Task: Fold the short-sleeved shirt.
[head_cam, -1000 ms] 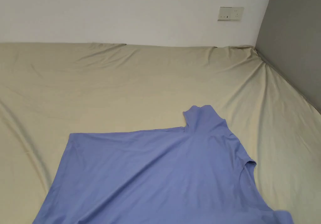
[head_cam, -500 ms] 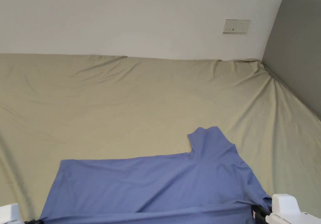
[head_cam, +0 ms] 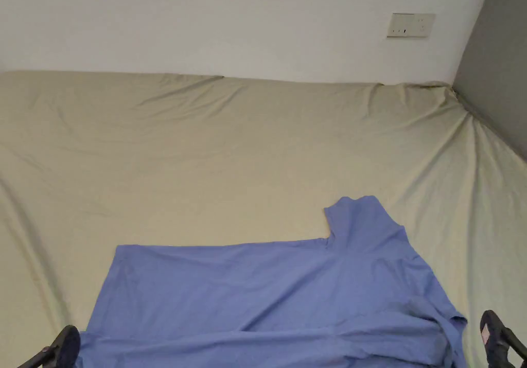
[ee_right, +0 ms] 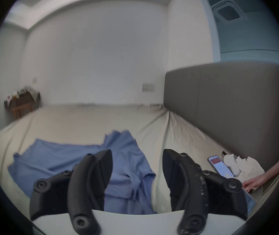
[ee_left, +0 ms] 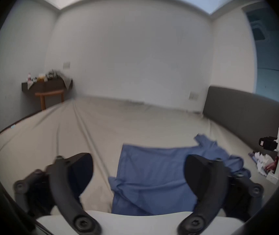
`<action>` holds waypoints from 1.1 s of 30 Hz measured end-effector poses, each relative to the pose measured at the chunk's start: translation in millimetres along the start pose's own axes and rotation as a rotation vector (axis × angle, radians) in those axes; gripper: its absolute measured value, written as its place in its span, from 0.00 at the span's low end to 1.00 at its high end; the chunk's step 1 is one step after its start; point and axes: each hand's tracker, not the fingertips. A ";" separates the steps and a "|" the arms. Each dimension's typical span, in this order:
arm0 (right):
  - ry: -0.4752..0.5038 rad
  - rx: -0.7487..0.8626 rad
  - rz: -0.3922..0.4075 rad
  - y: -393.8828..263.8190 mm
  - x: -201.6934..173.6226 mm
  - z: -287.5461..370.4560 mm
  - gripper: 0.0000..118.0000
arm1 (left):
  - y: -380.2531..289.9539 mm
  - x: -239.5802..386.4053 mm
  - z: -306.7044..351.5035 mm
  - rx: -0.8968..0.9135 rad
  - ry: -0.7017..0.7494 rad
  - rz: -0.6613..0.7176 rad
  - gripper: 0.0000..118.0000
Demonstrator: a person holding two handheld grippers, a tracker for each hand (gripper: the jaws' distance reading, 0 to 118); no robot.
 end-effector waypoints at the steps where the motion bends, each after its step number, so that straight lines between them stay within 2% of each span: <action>1: 0.016 0.026 -0.007 6.7 -4.7 17.4 0.34 | 4.8 7.8 15.9 0.028 -0.004 -0.003 0.53; 2: 0.024 0.053 0.004 11.7 -9.4 31.3 0.18 | 6.7 12.8 28.9 0.049 0.000 -0.013 0.33; 3: 0.024 0.082 0.039 17.3 -14.3 47.2 0.07 | 9.2 18.8 42.5 0.064 0.008 -0.031 0.17; 4: 0.015 0.104 0.068 22.4 -18.9 61.2 0.04 | 10.8 23.7 54.7 0.079 0.011 -0.039 0.03; 5: 0.012 0.124 0.083 27.2 -22.9 70.8 0.01 | 12.5 27.8 62.5 0.102 0.000 -0.045 0.00; 9: 0.064 0.142 0.100 46.1 -33.4 100.9 0.01 | 23.6 30.3 87.1 0.127 -0.091 0.002 0.00; 12: 0.082 0.162 0.108 56.9 -38.8 109.0 0.01 | 30.9 26.7 75.4 0.110 -0.063 -0.066 0.00; 14: 0.088 0.171 0.107 61.8 -41.0 109.3 0.01 | 36.2 18.7 45.7 -0.041 -0.071 -0.061 0.08; 15: 0.092 0.175 0.109 63.6 -42.1 109.4 0.01 | 34.1 11.4 22.1 -0.153 -0.070 -0.050 0.08; 17: 0.101 0.173 0.106 64.5 -43.9 108.8 0.01 | 23.2 -1.1 -25.7 -0.421 -0.064 -0.019 0.52; 18: 0.103 0.168 0.105 62.8 -43.4 106.9 0.01 | 7.5 -7.5 -50.2 -0.562 -0.054 -0.002 0.68; 19: 0.105 0.154 0.106 61.1 -44.1 105.1 0.01 | -7.9 -13.4 -65.8 -0.615 -0.046 0.001 0.82; 20: 0.103 0.133 0.106 57.6 -44.2 102.8 0.01 | -27.9 -21.4 -81.4 -0.664 -0.059 0.002 0.84; 24: 0.110 0.001 0.075 33.3 -38.2 88.3 0.01 | -83.2 -37.3 -123.2 -0.868 0.011 0.041 0.72; 28: 0.084 -0.144 0.077 2.4 -30.7 65.6 0.01 | -101.3 -36.4 -133.0 -0.877 0.027 0.066 0.61; 29: 0.086 -0.183 0.080 -4.7 -28.8 58.0 0.02 | -97.4 -32.7 -129.3 -0.864 0.027 0.049 0.54; 30: 0.092 -0.239 0.077 -11.3 -25.9 49.2 0.06 | -93.3 -30.4 -127.9 -0.851 0.022 0.014 0.36; 31: 0.090 -0.291 0.069 -20.0 -21.7 37.7 0.18 | -89.9 -30.1 -126.4 -0.833 -0.008 0.011 0.04; 32: 0.089 -0.326 0.061 -28.0 -17.5 26.6 0.33 | -87.1 -30.4 -126.1 -0.823 -0.053 0.055 0.05; 33: 0.084 -0.384 0.047 -37.7 -10.9 10.9 0.54 | -82.8 -29.2 -119.5 -0.809 -0.044 0.098 0.05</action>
